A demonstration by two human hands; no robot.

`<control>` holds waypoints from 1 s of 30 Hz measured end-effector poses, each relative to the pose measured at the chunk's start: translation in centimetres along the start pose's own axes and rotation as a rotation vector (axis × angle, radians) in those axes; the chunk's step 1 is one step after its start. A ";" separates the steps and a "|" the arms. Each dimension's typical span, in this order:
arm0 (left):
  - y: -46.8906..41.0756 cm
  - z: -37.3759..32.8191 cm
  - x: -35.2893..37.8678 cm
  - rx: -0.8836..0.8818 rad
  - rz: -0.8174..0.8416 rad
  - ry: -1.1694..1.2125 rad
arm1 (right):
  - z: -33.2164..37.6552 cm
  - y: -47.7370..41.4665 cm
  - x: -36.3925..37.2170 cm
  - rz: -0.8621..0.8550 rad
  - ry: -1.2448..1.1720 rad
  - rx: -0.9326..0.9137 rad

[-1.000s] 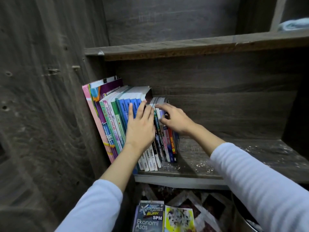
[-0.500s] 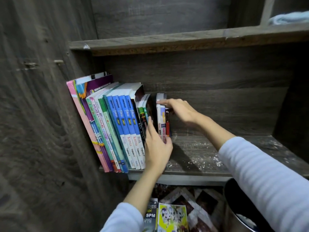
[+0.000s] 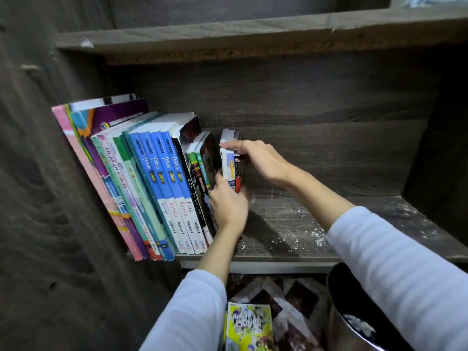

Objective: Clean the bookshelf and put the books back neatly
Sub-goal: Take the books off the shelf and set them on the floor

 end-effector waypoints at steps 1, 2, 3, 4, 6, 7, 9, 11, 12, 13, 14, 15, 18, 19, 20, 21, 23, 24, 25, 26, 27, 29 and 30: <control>0.0 -0.1 -0.1 0.012 0.002 -0.007 | 0.0 0.0 0.2 -0.002 0.007 -0.002; -0.1 -0.1 -0.2 0.024 0.003 -0.011 | 0.1 0.1 0.3 -0.003 0.014 -0.009; -0.1 -0.2 -0.3 0.035 0.005 -0.013 | 0.3 0.2 0.4 -0.003 0.007 -0.017; -0.1 -0.2 -0.4 0.050 0.004 -0.008 | 0.6 0.3 0.5 0.001 0.006 -0.020; 0.1 -0.4 -0.7 0.084 -0.004 0.027 | 1.3 0.6 0.7 0.009 0.026 -0.028; 0.3 -0.6 -1.1 0.095 -0.010 0.051 | 1.8 0.9 0.6 0.011 0.038 -0.045; 0.5 -1.1 -1.8 0.100 -0.016 0.102 | 2.7 1.3 0.2 0.002 0.040 -0.093; 0.6 -1.8 -3.1 0.090 -0.015 0.172 | 3.8 2.0 -0.2 -0.011 0.015 -0.152; 0.7 -2.5 -4.0 0.096 -0.014 0.199 | 4.5 2.5 -0.7 -0.036 0.002 -0.177; 0.8 -3.0 -4.7 0.112 -0.014 0.208 | 4.6 2.8 -1.2 -0.072 -0.051 -0.186; 1.0 -3.6 -5.5 0.137 -0.012 0.212 | 4.5 3.1 -1.8 -0.111 -0.143 -0.174; 1.5 -4.2 -6.7 0.167 -0.010 0.218 | 4.2 3.6 -2.5 -0.146 -0.247 -0.149; 3.7 -4.7 -10.5 0.241 -0.001 0.251 | 2.8 5.2 -4.1 -0.208 -0.280 -0.035; 4.2 -4.4 -11.5 0.258 -0.007 0.263 | 2.2 5.5 -4.3 -0.205 -0.249 0.013; 5.0 -3.7 -12.5 0.266 -0.011 0.273 | 1.6 6.1 -3.7 -0.176 -0.239 0.077; 5.6 -3.1 -13.3 0.273 -0.008 0.289 | 1.1 6.5 -2.9 -0.146 -0.264 0.130; 7.3 -1.7 -14.7 0.296 0.013 0.327 | 0.5 7.4 -0.7 -0.097 -0.365 0.191; 8.2 -1.0 -15.4 0.309 0.023 0.332 | 0.3 8.0 0.4 -0.082 -0.403 0.213; 9.1 -0.2 -16.1 0.328 0.038 0.333 | 0.1 8.8 1.8 -0.068 -0.428 0.226; 9.6 0.7 -16.4 0.342 0.060 0.330 | 0.0 9.5 3.1 -0.056 -0.443 0.247; 10.1 2.1 -16.6 0.341 0.089 0.332 | -0.2 10.6 4.6 -0.048 -0.458 0.273; 10.4 5.1 -16.7 0.290 0.164 0.373 | -0.8 12.5 7.1 -0.075 -0.472 0.333; 10.6 6.8 -16.9 0.251 0.199 0.404 | -1.4 13.5 8.5 -0.089 -0.467 0.369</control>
Point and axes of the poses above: each hand's wrist, its own y-axis away from the middle knuckle, its own x-axis out of the palm, z = x × y, the point moved 8 cm from there along -y, towards the middle knuckle
